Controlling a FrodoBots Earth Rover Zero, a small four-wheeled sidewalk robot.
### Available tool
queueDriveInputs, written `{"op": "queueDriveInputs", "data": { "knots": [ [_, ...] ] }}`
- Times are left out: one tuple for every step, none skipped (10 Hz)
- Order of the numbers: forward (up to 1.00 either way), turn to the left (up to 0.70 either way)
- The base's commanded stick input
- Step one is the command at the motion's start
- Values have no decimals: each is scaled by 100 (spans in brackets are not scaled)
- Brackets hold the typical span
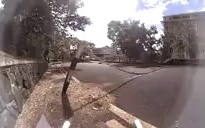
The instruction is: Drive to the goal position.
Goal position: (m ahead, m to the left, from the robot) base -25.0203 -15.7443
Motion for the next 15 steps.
{"op": "queueDriveInputs", "data": {
  "knots": [
    [0,-85],
    [0,-85],
    [0,-85],
    [0,-85],
    [0,-85],
    [0,-85],
    [0,-85],
    [0,-85],
    [0,-85],
    [0,-85],
    [0,-85],
    [0,-85],
    [0,-85],
    [0,-85],
    [0,-85]
  ]
}}
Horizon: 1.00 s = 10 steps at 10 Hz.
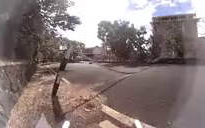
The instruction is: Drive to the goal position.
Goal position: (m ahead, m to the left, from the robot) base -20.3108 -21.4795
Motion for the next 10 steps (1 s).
{"op": "queueDriveInputs", "data": {
  "knots": [
    [0,-85],
    [0,-85],
    [0,-85],
    [0,-85],
    [0,-85],
    [0,-85],
    [0,-85],
    [0,-85],
    [0,-85],
    [0,-85]
  ]
}}
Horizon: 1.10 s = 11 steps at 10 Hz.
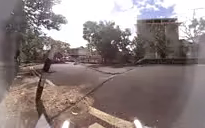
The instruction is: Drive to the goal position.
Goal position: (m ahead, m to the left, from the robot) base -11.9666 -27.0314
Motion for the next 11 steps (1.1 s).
{"op": "queueDriveInputs", "data": {
  "knots": [
    [0,-85],
    [0,-85],
    [0,-85],
    [0,-85],
    [0,-85],
    [0,-85],
    [0,-85],
    [0,-85],
    [0,-85],
    [0,-85],
    [0,-85]
  ]
}}
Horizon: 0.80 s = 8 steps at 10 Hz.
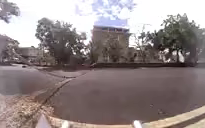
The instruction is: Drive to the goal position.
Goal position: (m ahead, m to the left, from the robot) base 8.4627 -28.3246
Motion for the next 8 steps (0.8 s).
{"op": "queueDriveInputs", "data": {
  "knots": [
    [0,-85],
    [0,-85],
    [0,-85],
    [0,-85],
    [0,-85],
    [0,-85],
    [0,-85],
    [0,-85]
  ]
}}
